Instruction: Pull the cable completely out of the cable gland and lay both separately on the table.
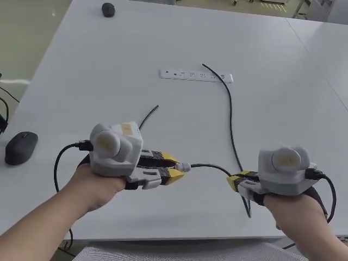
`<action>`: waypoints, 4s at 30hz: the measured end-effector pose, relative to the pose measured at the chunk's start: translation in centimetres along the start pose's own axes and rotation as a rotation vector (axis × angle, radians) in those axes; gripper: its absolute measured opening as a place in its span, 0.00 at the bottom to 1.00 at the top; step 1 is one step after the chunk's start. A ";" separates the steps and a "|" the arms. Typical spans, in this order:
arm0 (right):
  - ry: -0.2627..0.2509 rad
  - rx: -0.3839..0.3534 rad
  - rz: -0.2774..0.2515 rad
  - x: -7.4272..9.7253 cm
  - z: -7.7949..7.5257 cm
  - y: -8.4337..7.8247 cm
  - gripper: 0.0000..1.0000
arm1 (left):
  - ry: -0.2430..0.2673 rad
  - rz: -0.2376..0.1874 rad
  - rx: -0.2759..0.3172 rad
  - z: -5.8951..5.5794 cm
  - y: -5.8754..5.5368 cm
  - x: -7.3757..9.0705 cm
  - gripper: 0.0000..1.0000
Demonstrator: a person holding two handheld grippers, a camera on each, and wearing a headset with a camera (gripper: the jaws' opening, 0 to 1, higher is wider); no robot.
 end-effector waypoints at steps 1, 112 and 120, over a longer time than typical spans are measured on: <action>0.002 0.010 -0.001 0.2 0.1 0.0 0.02 | 0.003 -0.001 0.002 0.1 0.0 0.1 0.15; 0.199 0.415 -0.082 -0.8 6.4 5.2 0.16 | -0.002 0.015 -0.014 0.3 0.3 0.3 0.15; 0.217 0.562 -0.073 -1.6 7.9 5.8 0.12 | -0.008 0.025 -0.019 0.3 0.2 0.1 0.15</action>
Point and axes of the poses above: the centre of the closed fingertips' face, and the gripper's own axes: x roughly backward along the fingers, z roughly to its left, y roughly out of its top, the point moved 3 cm from there along x, roughly backward along the fingers, and after that the axes turned 3 degrees about -z, right-handed, at the moved point
